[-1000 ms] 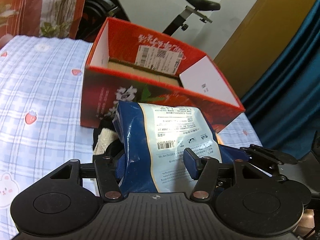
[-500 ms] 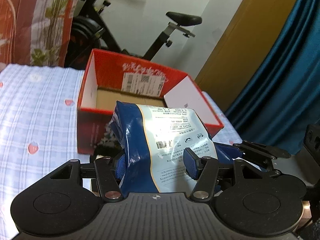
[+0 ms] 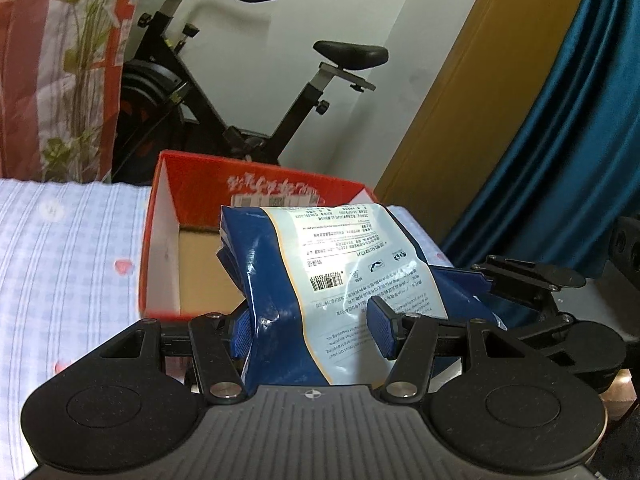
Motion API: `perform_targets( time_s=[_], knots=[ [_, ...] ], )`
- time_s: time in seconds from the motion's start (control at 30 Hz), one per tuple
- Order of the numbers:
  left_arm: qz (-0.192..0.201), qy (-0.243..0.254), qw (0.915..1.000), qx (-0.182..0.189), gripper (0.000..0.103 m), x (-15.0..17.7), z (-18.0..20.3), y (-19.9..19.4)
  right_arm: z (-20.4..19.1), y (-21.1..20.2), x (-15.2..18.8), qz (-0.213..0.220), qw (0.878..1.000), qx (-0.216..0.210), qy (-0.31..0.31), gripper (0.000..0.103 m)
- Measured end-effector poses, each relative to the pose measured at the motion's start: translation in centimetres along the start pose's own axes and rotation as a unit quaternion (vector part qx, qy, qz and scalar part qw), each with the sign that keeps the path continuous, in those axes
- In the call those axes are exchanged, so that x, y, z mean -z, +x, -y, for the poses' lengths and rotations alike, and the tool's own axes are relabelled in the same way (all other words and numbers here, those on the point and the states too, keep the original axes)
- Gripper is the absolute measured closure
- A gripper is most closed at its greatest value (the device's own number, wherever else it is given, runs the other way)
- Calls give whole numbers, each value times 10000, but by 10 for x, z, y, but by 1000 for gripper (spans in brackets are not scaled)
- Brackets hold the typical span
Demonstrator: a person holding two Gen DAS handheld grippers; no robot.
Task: Organize soft objects
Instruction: 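Lift the blue-and-white bag with both grippers and carry it over the red box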
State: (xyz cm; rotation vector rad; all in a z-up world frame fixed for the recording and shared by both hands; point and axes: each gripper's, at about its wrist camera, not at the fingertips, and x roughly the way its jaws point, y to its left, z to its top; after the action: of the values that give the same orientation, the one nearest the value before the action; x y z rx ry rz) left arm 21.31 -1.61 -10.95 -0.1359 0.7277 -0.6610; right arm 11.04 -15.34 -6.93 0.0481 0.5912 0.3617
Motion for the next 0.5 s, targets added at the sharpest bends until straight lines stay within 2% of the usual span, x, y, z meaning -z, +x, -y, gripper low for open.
perform_targets(
  time_s=[0.23,0.5],
  knots=[
    [137,93,9998,-82,43,-35,-2,35,19,23,-25,-107,9973,282,-672,45],
    [176,-71,9998,-103,43,-60,-11,75,37,75,-32,-272,9828,984,-1541,47]
  ],
)
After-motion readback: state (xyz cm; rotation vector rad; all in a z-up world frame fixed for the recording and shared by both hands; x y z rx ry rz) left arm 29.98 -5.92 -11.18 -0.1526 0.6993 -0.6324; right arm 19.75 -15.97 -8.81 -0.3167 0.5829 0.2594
